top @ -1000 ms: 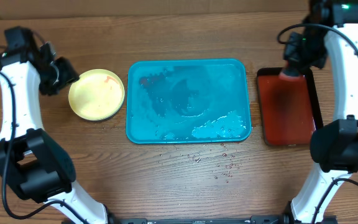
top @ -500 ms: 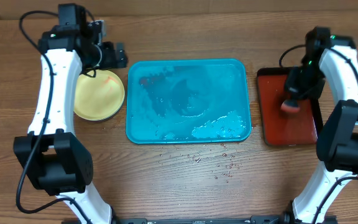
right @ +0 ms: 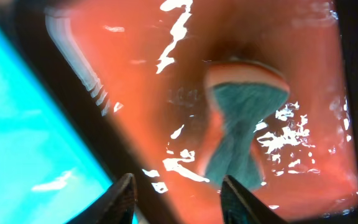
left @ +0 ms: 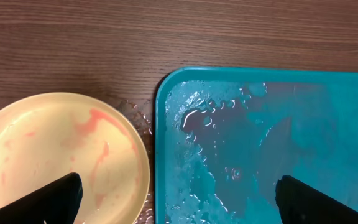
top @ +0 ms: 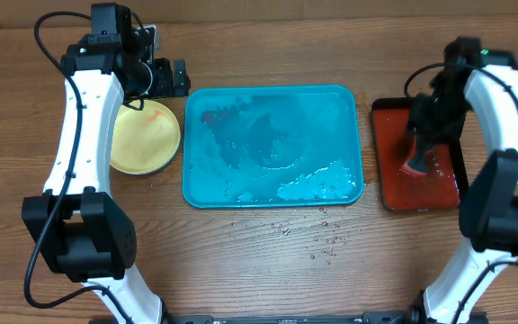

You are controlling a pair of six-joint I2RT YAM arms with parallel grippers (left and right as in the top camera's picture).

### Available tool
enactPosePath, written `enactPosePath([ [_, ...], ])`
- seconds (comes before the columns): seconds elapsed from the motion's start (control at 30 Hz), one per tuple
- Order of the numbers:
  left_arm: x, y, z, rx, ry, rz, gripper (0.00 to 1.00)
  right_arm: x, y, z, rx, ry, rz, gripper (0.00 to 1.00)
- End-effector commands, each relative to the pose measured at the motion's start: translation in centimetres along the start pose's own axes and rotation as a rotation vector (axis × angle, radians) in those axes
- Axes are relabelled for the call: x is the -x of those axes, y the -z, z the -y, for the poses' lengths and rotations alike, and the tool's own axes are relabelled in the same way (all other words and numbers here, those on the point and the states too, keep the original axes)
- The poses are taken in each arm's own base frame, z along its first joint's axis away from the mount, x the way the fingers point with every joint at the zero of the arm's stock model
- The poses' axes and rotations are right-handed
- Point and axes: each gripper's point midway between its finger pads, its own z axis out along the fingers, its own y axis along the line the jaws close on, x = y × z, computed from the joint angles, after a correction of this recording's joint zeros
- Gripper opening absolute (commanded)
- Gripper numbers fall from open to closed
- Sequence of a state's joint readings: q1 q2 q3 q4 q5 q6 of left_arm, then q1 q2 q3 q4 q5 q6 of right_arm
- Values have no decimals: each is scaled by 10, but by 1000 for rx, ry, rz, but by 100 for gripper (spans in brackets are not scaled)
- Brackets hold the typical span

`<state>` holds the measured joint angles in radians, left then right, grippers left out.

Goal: Clean dirty plates on tray and stack at the side

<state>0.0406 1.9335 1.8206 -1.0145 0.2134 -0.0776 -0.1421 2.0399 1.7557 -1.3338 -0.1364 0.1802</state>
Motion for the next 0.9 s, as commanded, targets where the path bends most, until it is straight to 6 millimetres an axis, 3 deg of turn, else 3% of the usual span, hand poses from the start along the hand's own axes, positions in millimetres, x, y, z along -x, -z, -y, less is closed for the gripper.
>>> enactPosePath([
  [0.0, 11, 15, 6, -8, -23, 45, 100, 2, 111, -38, 146, 100, 251, 53],
  [0.03, 11, 15, 6, -8, -23, 45, 100, -3, 131, -41, 156, 110, 289, 62],
  [0.1, 11, 15, 6, -8, -23, 45, 100, -20, 175, -46, 178, 128, 374, 92],
  [0.13, 11, 15, 6, -8, -23, 45, 100, -31, 194, -46, 186, 136, 408, 100],
  [0.2, 10, 15, 6, -7, -22, 44, 100, -57, 227, -44, 200, 148, 465, 100],
  [0.27, 10, 15, 5, -6, -22, 44, 100, -80, 247, -41, 208, 154, 498, 100],
  [0.43, 10, 15, 5, -4, -22, 44, 100, -128, 280, -34, 233, 172, 582, 100],
  [0.6, 10, 15, 3, 6, -22, 44, 100, -159, 294, -27, 238, 179, 622, 100],
  [0.87, 10, 15, 3, 7, -22, 44, 100, -188, 319, -17, 233, 195, 755, 100],
])
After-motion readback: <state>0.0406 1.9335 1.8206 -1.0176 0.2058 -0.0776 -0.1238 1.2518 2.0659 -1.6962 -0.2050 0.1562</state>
